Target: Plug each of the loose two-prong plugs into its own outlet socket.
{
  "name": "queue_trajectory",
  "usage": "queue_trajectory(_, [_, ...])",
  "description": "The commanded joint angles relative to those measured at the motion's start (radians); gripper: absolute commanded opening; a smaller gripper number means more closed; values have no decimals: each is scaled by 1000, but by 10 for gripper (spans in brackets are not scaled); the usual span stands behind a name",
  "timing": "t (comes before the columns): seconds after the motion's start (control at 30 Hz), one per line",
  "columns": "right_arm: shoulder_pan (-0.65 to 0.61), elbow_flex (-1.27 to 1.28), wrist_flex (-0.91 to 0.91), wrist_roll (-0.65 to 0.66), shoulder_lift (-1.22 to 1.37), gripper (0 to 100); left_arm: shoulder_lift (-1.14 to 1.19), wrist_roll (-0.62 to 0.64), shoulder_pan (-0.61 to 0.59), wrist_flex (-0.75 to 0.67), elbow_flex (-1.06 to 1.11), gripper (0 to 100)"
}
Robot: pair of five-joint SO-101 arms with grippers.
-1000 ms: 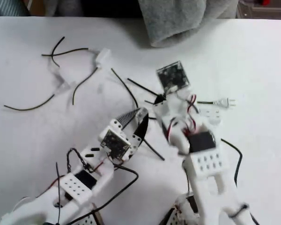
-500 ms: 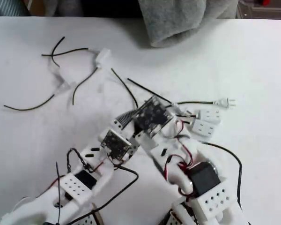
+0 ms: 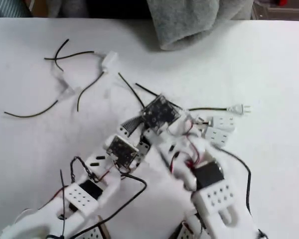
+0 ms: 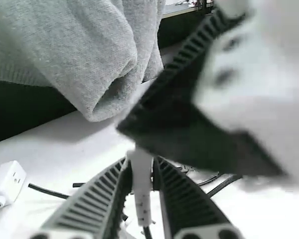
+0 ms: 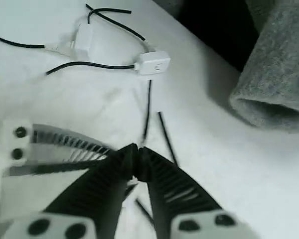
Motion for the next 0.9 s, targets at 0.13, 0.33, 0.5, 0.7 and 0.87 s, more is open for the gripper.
queue_trajectory(0.13, [191, -137, -191, 37, 421, 19, -27, -9, -4, -21, -2, 24])
queue_trajectory(0.33, [214, -167, -130, 32, 351, 19, -27, -9, -5, -21, -2, 24])
queue_trajectory(0.5, [147, -169, 41, 32, 81, 19, -27, -9, -5, -21, -2, 24])
queue_trajectory(0.7, [-39, -152, 206, 32, -222, 19, -27, -9, -5, -21, -2, 24])
queue_trajectory(0.87, [-85, -64, 142, 35, -206, 19, -24, -9, -5, -21, -2, 24])
